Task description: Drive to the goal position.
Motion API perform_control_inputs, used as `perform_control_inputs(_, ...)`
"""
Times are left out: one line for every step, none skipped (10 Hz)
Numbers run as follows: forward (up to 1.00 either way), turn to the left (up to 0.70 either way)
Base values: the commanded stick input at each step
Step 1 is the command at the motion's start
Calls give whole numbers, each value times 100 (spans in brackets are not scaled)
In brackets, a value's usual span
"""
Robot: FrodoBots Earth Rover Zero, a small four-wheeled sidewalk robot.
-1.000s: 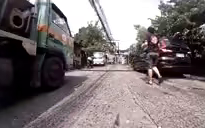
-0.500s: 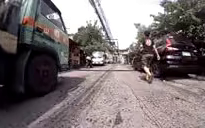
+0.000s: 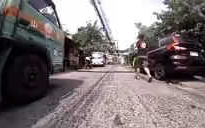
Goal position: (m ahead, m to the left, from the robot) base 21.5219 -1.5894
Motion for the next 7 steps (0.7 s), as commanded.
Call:
perform_control_inputs(70,-14)
perform_control_inputs(70,-13)
perform_control_inputs(70,0)
perform_control_inputs(70,0)
perform_control_inputs(70,0)
perform_control_inputs(70,0)
perform_control_inputs(70,0)
